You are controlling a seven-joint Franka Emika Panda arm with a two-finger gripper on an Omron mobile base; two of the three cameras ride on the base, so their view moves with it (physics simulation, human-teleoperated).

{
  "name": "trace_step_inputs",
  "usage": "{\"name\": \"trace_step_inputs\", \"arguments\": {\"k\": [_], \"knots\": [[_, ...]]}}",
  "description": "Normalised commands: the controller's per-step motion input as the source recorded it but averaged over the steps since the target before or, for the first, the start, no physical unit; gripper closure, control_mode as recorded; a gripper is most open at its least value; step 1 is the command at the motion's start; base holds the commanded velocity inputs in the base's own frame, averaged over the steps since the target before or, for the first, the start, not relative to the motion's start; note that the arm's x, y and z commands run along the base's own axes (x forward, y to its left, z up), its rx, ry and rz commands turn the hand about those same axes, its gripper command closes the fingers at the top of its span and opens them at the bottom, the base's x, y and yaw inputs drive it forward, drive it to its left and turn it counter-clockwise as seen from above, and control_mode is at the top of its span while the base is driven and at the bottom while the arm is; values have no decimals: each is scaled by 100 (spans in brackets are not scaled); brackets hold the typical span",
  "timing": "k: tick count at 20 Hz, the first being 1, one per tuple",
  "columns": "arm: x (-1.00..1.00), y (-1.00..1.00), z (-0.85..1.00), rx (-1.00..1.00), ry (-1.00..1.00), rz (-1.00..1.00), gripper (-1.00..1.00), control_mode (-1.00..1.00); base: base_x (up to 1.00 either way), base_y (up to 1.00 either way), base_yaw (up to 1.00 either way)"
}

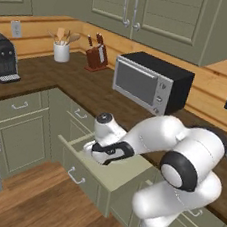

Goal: Take a straw from the drawer in front and place it inside the glass cup on the dining counter.

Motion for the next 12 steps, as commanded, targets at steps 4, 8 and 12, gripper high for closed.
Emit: {"name": "trace_step_inputs", "arguments": {"k": [4, 8, 12], "knots": [[54, -15, -63, 4, 22, 0, -100, -100, 0, 0, 0], [34, 5, -36, 1, 21, 0, -100, -100, 0, 0, 0], [11, 12, -35, 0, 16, 0, -100, -100, 0, 0, 0]]}}
